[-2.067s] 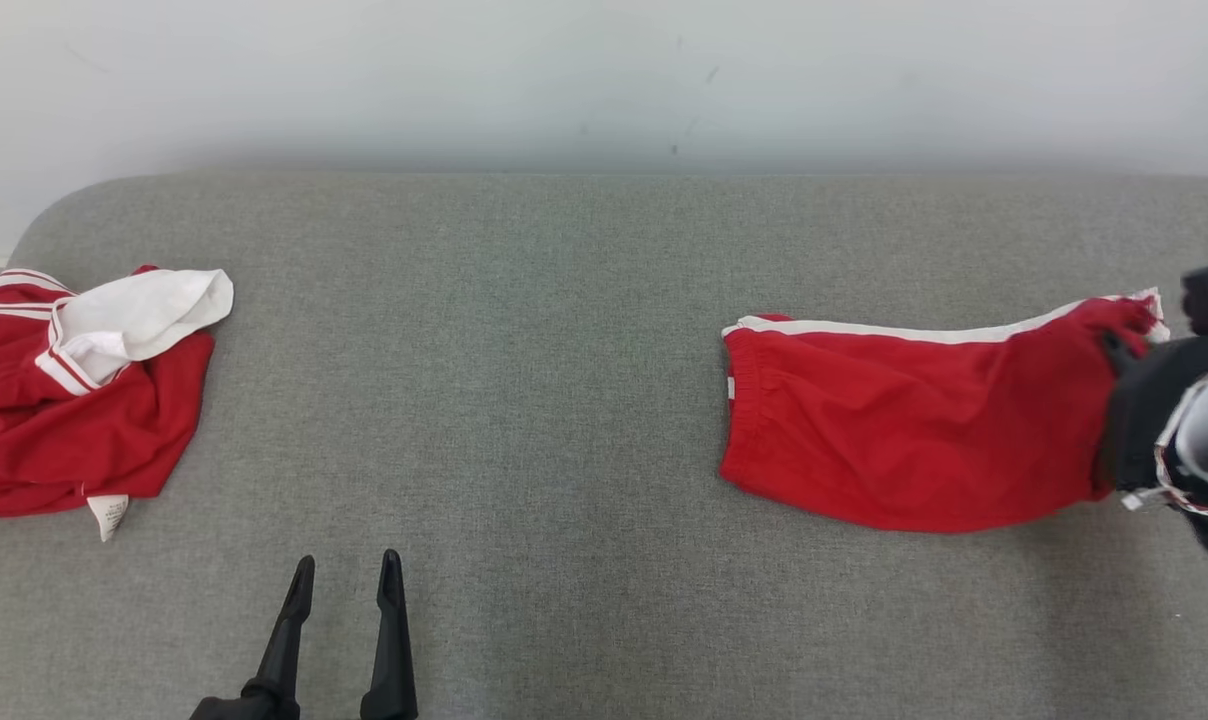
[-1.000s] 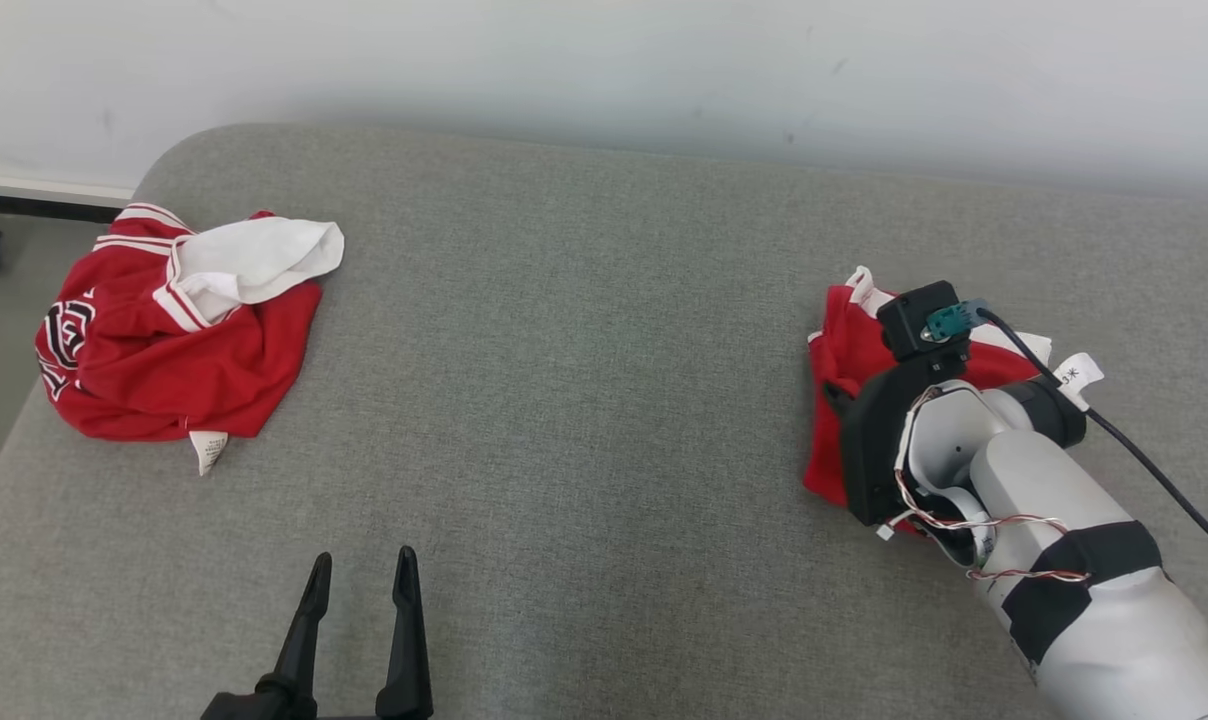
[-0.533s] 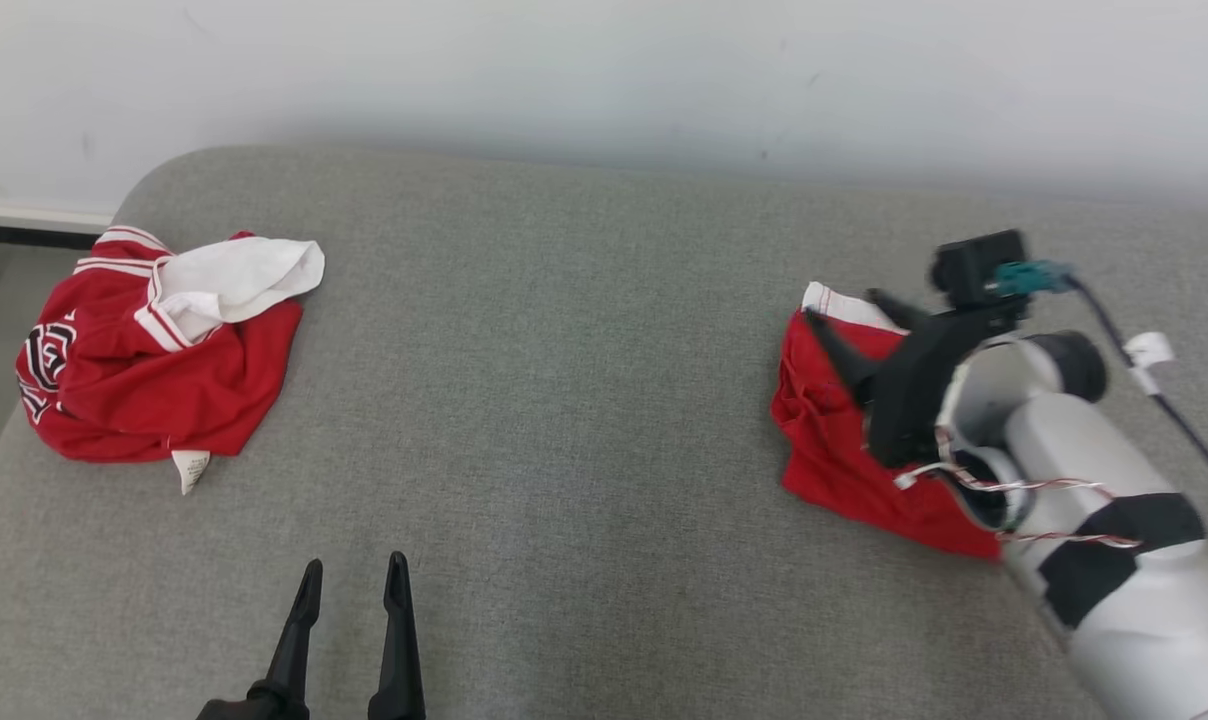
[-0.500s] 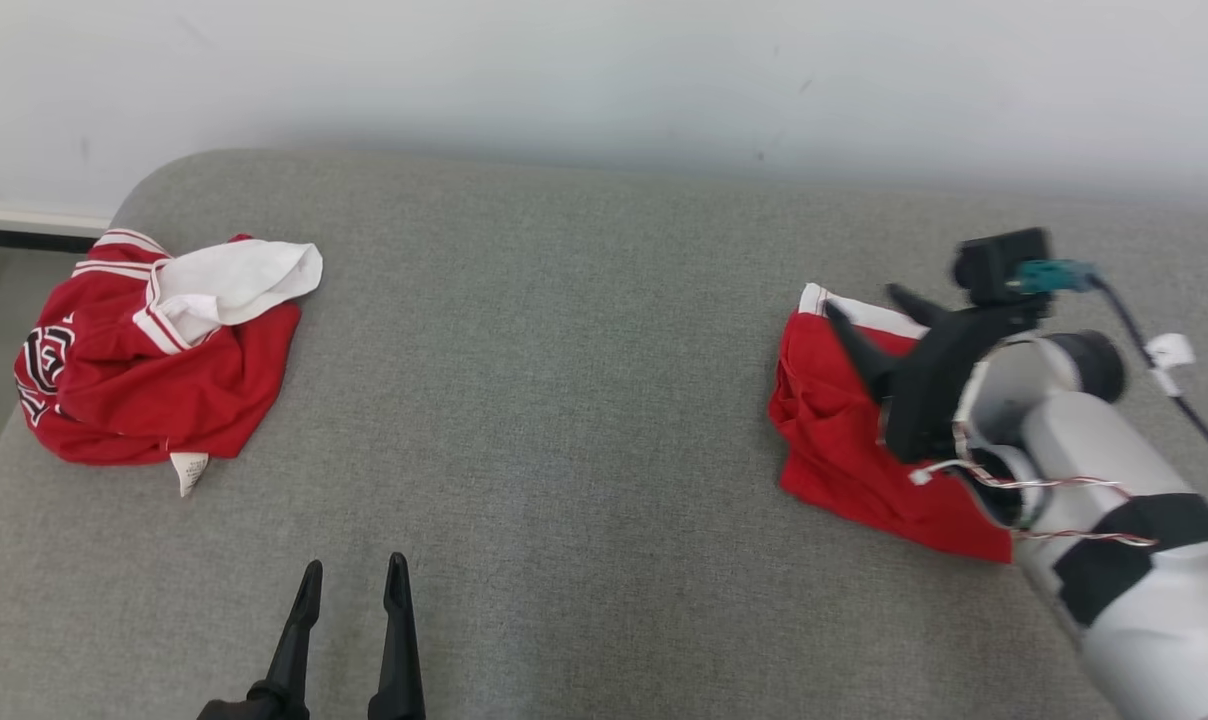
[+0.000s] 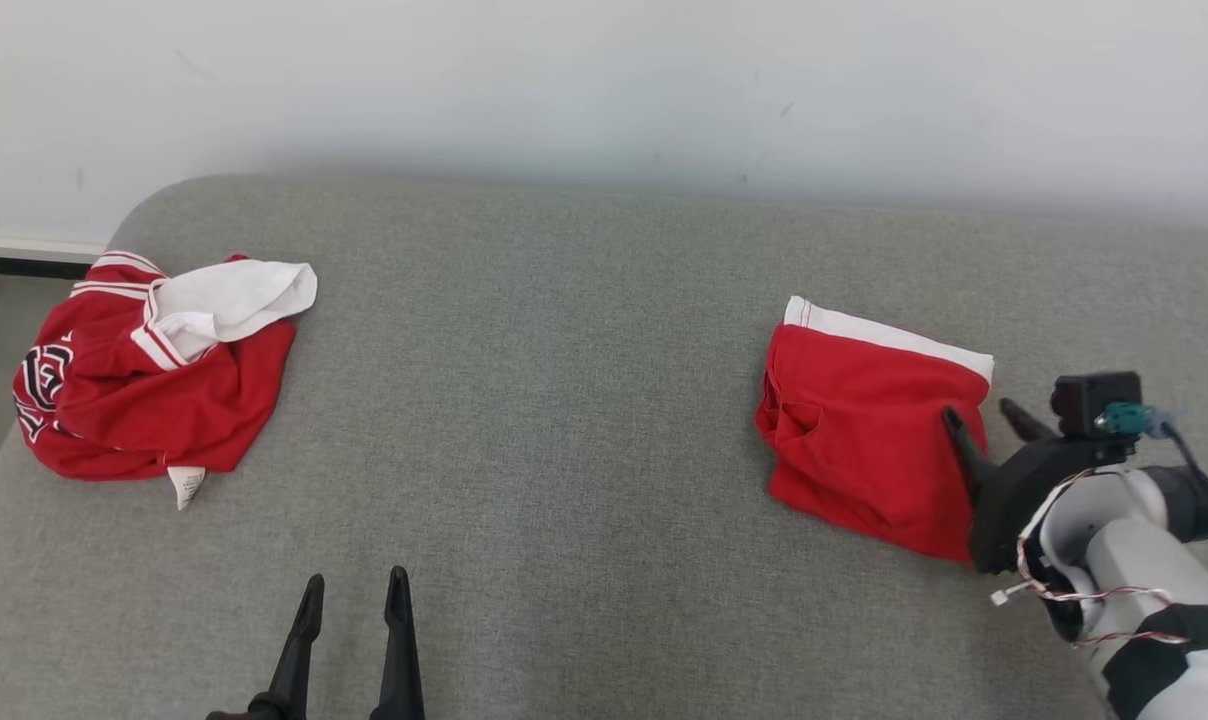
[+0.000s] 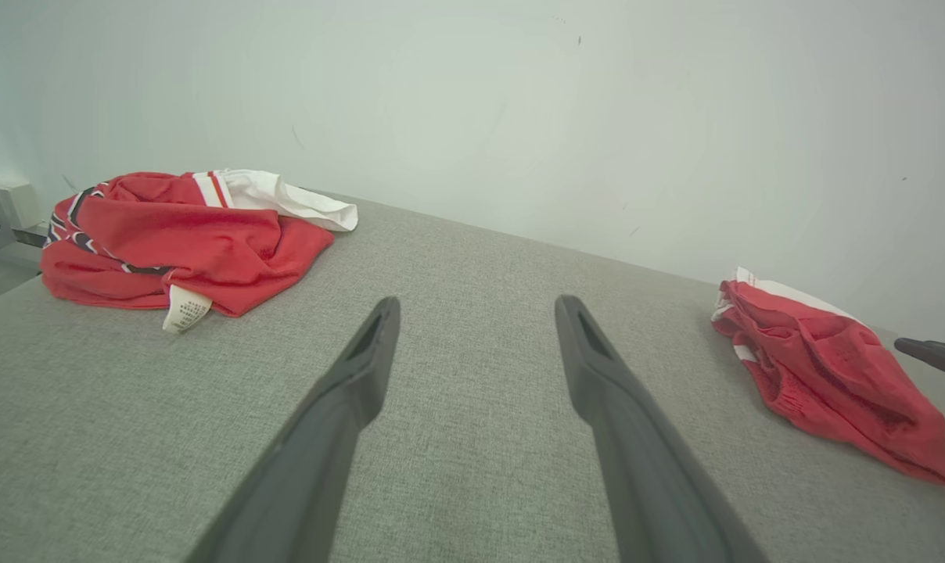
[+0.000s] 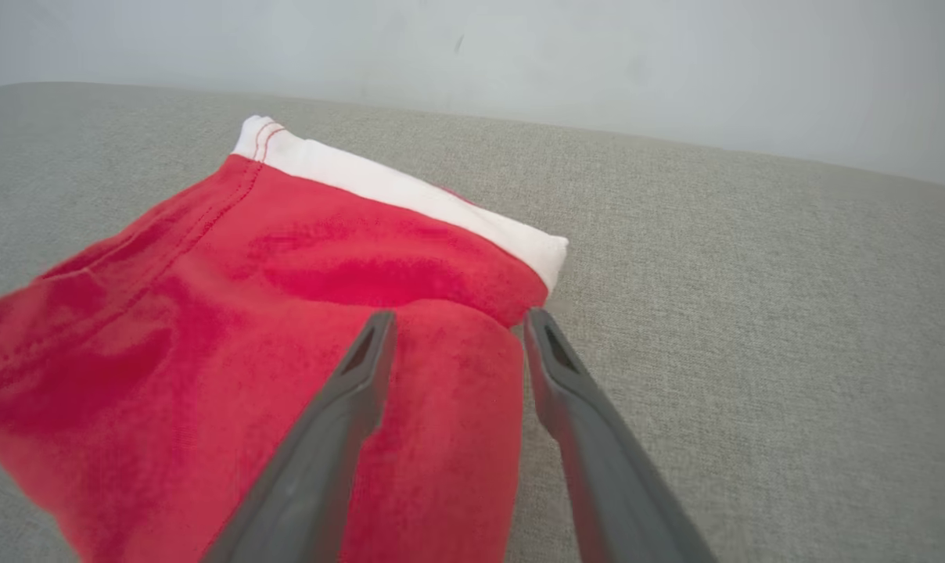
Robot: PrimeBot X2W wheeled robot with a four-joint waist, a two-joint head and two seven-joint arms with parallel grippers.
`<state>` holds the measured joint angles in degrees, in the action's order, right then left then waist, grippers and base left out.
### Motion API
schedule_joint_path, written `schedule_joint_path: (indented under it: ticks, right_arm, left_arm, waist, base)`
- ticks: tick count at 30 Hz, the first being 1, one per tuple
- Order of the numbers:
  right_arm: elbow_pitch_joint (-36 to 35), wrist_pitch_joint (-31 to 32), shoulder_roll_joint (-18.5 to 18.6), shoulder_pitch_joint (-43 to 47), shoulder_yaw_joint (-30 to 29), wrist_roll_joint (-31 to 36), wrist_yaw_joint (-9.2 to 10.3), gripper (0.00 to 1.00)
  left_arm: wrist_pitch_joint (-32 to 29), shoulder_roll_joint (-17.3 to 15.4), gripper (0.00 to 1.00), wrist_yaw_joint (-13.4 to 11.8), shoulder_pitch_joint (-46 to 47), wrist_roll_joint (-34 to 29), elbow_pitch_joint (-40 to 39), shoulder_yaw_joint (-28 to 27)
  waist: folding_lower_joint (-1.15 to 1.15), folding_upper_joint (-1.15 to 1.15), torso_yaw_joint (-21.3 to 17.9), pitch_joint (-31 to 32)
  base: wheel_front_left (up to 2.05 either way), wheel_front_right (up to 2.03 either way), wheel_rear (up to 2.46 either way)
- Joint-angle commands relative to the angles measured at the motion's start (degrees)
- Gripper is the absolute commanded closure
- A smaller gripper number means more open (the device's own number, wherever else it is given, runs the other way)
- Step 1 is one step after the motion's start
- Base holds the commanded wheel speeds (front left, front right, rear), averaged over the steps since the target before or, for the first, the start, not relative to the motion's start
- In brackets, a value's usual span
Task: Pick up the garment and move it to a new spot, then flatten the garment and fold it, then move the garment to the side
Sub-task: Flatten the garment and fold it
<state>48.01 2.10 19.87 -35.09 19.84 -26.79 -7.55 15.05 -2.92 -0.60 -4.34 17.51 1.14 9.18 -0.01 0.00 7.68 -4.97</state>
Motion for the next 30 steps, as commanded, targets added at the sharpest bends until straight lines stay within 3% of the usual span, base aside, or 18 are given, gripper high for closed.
schedule_joint_path:
  ticks: [1,2,12,20,29,30]
  right_arm:
    - [0.2,-0.6,-0.6,0.4,-0.1,0.7,0.14,0.60]
    - [0.6,-1.2,-1.2,0.5,0.0,1.3,0.14,1.00]
    - [5.6,-2.8,-8.5,-1.2,2.5,4.8,0.14,1.00]
    - [8.6,-2.0,-13.5,-0.5,10.1,4.6,0.14,1.00]
    - [5.8,-3.8,-13.7,0.3,16.2,0.1,0.14,1.00]
    - [4.9,-4.7,-13.4,0.5,16.2,-0.6,0.14,0.78]
  left_arm:
    - [0.2,0.1,0.00,-0.1,-0.4,0.2,0.0,0.0]
    - [0.2,0.1,0.00,0.0,-0.4,0.1,0.0,0.1]
    - [0.2,0.1,0.00,0.2,0.2,0.7,0.4,0.8]
    - [0.2,0.1,0.00,-0.3,-0.8,1.3,0.3,1.1]
    - [0.2,0.1,0.00,-0.8,-1.6,1.3,0.3,0.2]
    - [0.2,0.1,0.00,-0.9,-1.7,1.1,0.3,0.0]
  waist:
    - [0.01,0.00,0.1,-0.1]
    - [0.01,0.00,0.2,-0.2]
    - [0.01,0.00,2.6,-1.1]
    - [0.01,0.00,4.5,-0.5]
    - [0.01,0.00,2.7,1.2]
    - [0.01,0.00,2.3,1.5]
  base:
    - [0.00,0.00,0.00]
    - [0.00,0.00,0.00]
    - [0.00,0.00,0.00]
    - [0.00,0.00,0.00]
    - [0.00,0.00,0.00]
    - [0.00,0.00,0.00]
